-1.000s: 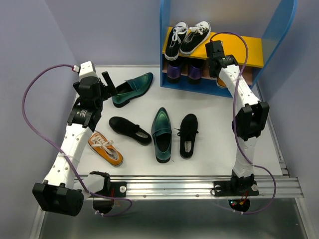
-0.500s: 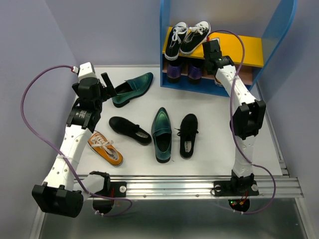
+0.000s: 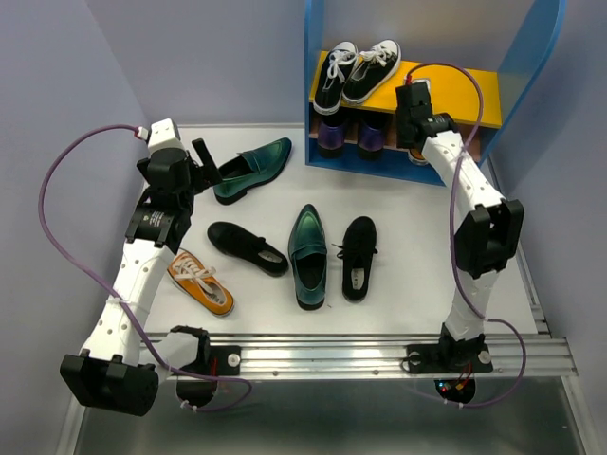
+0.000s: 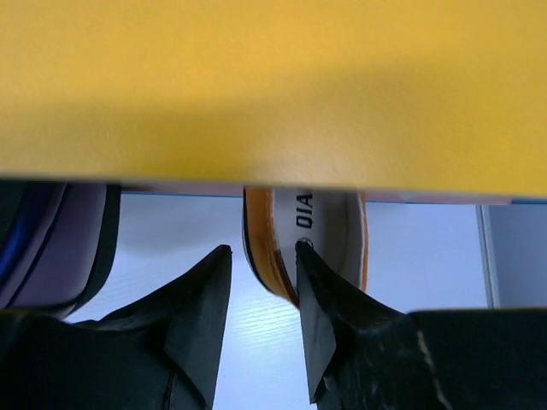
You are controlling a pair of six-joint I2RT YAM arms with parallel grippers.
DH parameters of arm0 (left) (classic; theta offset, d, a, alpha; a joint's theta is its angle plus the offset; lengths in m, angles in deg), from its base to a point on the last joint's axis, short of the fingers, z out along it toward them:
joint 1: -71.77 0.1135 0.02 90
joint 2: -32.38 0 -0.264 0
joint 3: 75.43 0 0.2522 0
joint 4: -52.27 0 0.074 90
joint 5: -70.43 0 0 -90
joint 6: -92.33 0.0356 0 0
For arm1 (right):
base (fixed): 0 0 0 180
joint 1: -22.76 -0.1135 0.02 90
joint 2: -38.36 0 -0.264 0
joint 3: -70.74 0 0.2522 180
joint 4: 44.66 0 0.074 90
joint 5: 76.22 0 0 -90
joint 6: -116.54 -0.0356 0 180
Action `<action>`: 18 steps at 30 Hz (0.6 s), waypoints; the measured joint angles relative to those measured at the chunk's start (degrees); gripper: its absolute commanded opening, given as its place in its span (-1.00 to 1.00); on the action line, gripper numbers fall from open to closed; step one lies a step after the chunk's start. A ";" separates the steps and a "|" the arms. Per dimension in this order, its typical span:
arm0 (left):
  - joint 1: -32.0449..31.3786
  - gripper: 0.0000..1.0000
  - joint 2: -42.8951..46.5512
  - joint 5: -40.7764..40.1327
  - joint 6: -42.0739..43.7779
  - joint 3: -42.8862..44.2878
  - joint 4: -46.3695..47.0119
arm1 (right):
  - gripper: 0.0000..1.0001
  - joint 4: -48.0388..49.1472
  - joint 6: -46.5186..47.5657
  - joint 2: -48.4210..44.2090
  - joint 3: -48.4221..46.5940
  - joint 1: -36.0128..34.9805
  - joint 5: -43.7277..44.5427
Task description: Place and organize the shoes onto the shoe shelf
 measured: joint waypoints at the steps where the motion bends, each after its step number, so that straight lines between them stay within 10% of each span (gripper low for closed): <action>1: 0.00 0.98 0.00 0.09 -0.11 0.00 0.02 | -0.16 -0.20 -0.72 -1.36 1.27 0.04 -0.59; 18: 0.00 0.98 -0.04 2.58 -0.17 0.00 0.00 | 0.00 1.79 -11.93 -30.38 26.05 -1.05 -11.96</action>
